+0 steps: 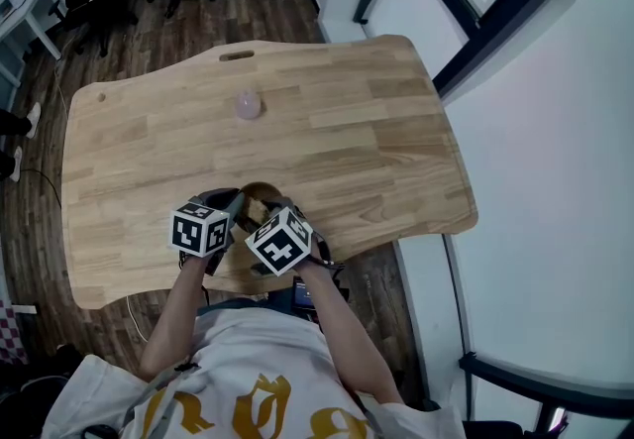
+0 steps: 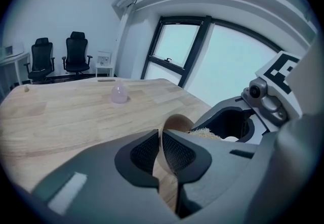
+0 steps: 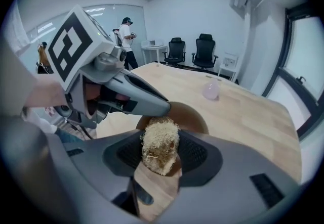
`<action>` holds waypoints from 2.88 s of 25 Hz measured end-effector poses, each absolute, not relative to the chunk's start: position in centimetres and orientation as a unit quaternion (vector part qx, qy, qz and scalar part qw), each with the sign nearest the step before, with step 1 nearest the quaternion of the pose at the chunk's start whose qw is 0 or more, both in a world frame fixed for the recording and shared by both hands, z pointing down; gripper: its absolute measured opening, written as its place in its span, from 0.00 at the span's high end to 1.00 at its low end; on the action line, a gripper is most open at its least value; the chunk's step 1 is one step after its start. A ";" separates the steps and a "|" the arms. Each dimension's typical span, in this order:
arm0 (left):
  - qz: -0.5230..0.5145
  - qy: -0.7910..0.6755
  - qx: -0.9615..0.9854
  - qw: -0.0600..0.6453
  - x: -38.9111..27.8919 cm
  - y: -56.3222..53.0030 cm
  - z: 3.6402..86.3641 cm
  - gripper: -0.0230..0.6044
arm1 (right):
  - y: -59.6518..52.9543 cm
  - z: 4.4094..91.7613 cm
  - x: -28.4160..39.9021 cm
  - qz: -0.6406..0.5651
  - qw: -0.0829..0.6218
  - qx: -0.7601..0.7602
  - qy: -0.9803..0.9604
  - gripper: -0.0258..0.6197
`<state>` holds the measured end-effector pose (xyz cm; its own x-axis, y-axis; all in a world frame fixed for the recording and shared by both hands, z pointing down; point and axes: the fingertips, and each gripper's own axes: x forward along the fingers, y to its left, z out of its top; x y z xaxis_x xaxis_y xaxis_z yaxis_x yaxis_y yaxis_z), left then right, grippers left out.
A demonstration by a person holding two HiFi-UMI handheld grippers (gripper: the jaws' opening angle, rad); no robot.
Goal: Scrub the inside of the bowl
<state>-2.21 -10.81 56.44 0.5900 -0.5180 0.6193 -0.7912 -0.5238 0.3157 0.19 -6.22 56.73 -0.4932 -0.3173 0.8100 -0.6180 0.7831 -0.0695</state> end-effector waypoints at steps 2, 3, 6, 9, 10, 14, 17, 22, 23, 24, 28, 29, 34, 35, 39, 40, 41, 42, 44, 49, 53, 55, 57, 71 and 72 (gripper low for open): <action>0.235 -0.390 0.840 0.296 -2.5 -10.8 56.8 0.92 | -5.4 57.3 0.3 0.218 0.429 0.257 -0.838 0.67; 0.234 -0.390 0.839 0.298 -2.6 -10.8 56.9 0.92 | -5.3 57.5 0.6 0.234 0.435 0.257 -0.831 0.67; 0.229 -0.389 0.839 0.305 -2.6 -10.7 56.9 0.92 | -6.3 57.7 1.9 0.236 0.445 0.307 -0.807 0.67; 0.223 -0.386 0.838 0.313 -2.6 -10.6 56.8 0.92 | -7.9 57.4 2.9 0.191 0.448 0.356 -0.798 0.67; 0.221 -0.386 0.838 0.316 -2.7 -10.5 56.8 0.92 | -8.2 57.3 2.9 0.179 0.446 0.361 -0.799 0.67; 0.209 -0.389 0.835 0.327 -3.0 -10.5 56.8 0.92 | -8.1 56.8 1.3 0.141 0.433 0.339 -0.823 0.67; 0.207 -0.396 0.834 0.324 -3.4 -10.7 56.6 0.92 | -6.9 56.7 -0.5 0.159 0.414 0.289 -0.848 0.67; 0.200 -0.402 0.830 0.331 -4.4 -10.7 56.9 0.92 | -6.0 57.4 -0.2 0.215 0.433 0.265 -0.835 0.67; 0.197 -0.398 0.830 0.337 -4.3 -10.6 57.0 0.92 | -6.5 57.3 0.3 0.211 0.439 0.284 -0.826 0.67; 0.195 -0.394 0.830 0.342 -4.1 -10.4 57.0 0.92 | -7.2 57.1 0.9 0.197 0.447 0.305 -0.817 0.67; 0.188 -0.389 0.832 0.347 -3.6 -10.3 56.8 0.92 | -8.3 56.5 1.2 0.138 0.449 0.326 -0.820 0.67; 0.186 -0.389 0.833 0.347 -3.6 -10.4 56.6 0.92 | -7.9 56.3 0.5 0.135 0.440 0.310 -0.832 0.67; 0.163 -0.391 0.827 0.369 -4.4 -10.6 56.5 0.92 | -5.7 56.8 -0.4 0.161 0.450 0.227 -0.849 0.67; 0.158 -0.389 0.826 0.376 -4.5 -10.5 56.6 0.92 | -6.0 56.8 0.0 0.166 0.455 0.239 -0.842 0.67; 0.172 -0.383 0.830 0.366 -3.8 -10.3 56.6 0.92 | -7.4 56.2 0.0 0.110 0.464 0.271 -0.836 0.67; 0.175 -0.385 0.831 0.362 -3.8 -10.3 56.4 0.92 | -7.3 56.1 -0.3 0.091 0.466 0.263 -0.840 0.67; 0.176 -0.387 0.831 0.359 -3.9 -10.5 56.3 0.92 | -7.0 56.2 -0.5 0.085 0.467 0.252 -0.843 0.67; 0.175 -0.390 0.830 0.358 -4.2 -10.6 56.3 0.92 | -6.6 56.4 -0.5 0.093 0.468 0.243 -0.845 0.67; 0.165 -0.391 0.828 0.366 -4.6 -10.8 56.3 0.92 | -6.1 56.9 0.0 0.128 0.470 0.240 -0.840 0.67; 0.160 -0.383 0.829 0.373 -3.8 -10.7 56.3 0.92 | -8.0 55.9 0.5 0.097 0.465 0.293 -0.830 0.67; 0.158 -0.392 0.826 0.373 -4.2 -11.1 56.3 0.92 | -6.7 56.3 -0.3 0.088 0.473 0.244 -0.842 0.67; 0.147 -0.389 0.823 0.387 -4.4 -11.1 56.5 0.92 | -6.6 56.8 0.4 0.119 0.475 0.254 -0.834 0.67; 0.149 -0.384 0.823 0.391 -4.0 -10.9 56.8 0.92 | -7.5 56.7 1.3 0.128 0.471 0.292 -0.823 0.67; 0.134 -0.375 0.821 0.410 -3.5 -11.0 56.9 0.92 | -8.3 56.1 1.6 0.155 0.440 0.309 -0.829 0.68; 0.134 -0.374 0.820 0.412 -3.4 -10.9 57.0 0.92 | -8.5 55.9 1.5 0.141 0.438 0.312 -0.831 0.68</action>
<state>-3.35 -10.88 56.96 0.6852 -0.5029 0.5268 -0.7230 -0.3819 0.5758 1.49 -8.52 55.90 -0.4219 -0.3947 0.8162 -0.6425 0.7653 0.0380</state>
